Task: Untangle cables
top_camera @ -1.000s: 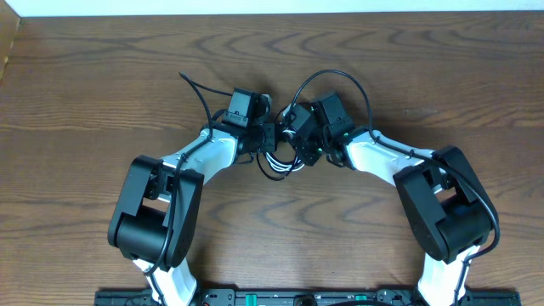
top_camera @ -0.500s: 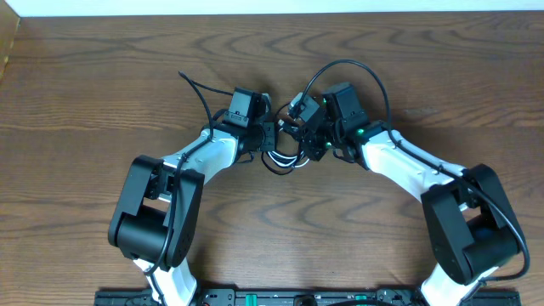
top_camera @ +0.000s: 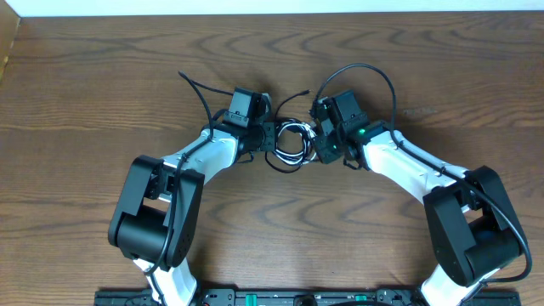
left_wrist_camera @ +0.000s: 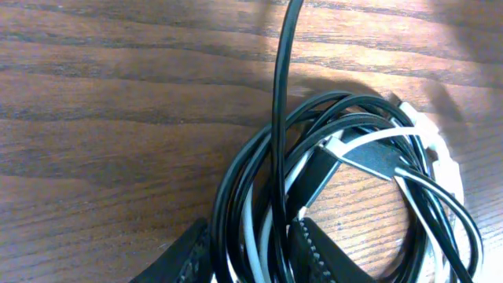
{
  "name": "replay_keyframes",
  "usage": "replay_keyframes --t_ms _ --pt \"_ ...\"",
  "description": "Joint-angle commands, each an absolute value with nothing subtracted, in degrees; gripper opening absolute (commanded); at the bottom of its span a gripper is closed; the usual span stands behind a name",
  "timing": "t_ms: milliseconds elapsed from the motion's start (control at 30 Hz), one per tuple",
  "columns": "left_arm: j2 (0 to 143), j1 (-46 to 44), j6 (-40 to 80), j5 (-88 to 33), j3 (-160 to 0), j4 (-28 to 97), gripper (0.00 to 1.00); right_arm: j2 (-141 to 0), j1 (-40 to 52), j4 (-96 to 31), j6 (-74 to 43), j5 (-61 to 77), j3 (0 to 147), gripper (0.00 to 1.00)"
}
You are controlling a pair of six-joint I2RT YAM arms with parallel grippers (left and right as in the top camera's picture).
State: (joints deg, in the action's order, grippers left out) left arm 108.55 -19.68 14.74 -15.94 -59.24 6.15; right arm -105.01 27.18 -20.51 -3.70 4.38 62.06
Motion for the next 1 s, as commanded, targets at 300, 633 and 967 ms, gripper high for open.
replay_keyframes --t_ms 300,633,967 --pt "110.28 -19.70 14.00 -14.28 -59.46 6.52 0.34 -104.60 26.76 -21.74 -19.70 -5.08 58.00 0.15" --pt "110.28 -19.70 13.98 -14.28 -59.46 6.55 0.34 -103.24 26.65 -15.57 -12.23 -1.48 59.77 0.27" --pt "110.28 -19.70 13.98 -14.28 -59.46 6.50 0.34 -102.67 26.72 -14.52 -2.39 9.34 63.96 0.27"
